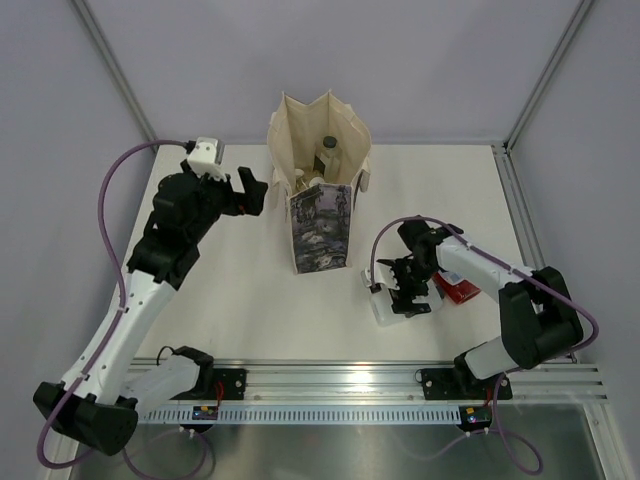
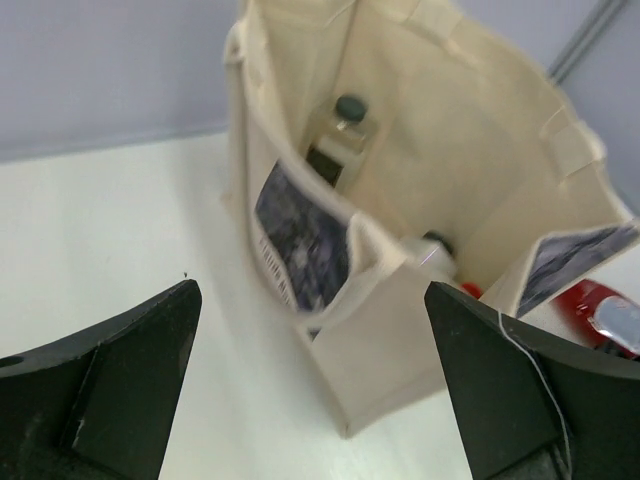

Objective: Place the personal care products into the canvas bag

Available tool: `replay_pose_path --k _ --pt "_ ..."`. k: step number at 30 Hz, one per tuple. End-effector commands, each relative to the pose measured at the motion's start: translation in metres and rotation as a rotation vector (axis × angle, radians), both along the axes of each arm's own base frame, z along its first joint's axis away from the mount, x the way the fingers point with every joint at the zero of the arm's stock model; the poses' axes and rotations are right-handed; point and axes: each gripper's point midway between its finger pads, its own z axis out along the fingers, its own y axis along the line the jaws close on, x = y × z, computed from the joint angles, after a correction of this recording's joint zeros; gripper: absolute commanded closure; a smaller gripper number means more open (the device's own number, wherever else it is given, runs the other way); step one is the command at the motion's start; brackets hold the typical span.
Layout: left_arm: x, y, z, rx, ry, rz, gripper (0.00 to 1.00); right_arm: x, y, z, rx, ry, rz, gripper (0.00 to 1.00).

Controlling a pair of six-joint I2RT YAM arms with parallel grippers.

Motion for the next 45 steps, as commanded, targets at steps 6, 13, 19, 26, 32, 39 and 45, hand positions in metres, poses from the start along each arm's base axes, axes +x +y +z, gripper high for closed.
replay_pose_path --k 6,13,19,26,32,39,45 --pt "-0.024 0.055 -0.052 -0.023 0.047 0.268 0.01 0.029 -0.010 -0.031 -0.161 -0.125 -0.072 0.01" --pt "-0.027 0.062 -0.054 -0.034 0.046 0.306 0.01 0.026 -0.006 -0.035 -0.207 -0.102 -0.117 0.17" --pt "-0.027 0.062 -0.055 -0.048 0.053 0.312 0.01 0.015 0.010 -0.024 -0.159 0.010 -0.225 0.74" --pt "-0.028 0.063 -0.062 -0.075 0.071 0.323 0.01 0.010 0.048 0.056 0.241 0.240 -0.459 1.00" --pt "-0.023 0.059 -0.071 -0.111 0.096 0.319 0.01 0.037 0.060 0.140 0.581 0.369 -0.599 1.00" --pt "-0.020 0.055 -0.076 -0.144 0.116 0.311 0.01 0.057 0.077 0.259 0.887 0.292 -0.578 1.00" --pt "-0.021 0.058 -0.080 -0.161 0.118 0.318 0.01 0.084 0.089 0.351 1.066 0.202 -0.583 1.00"
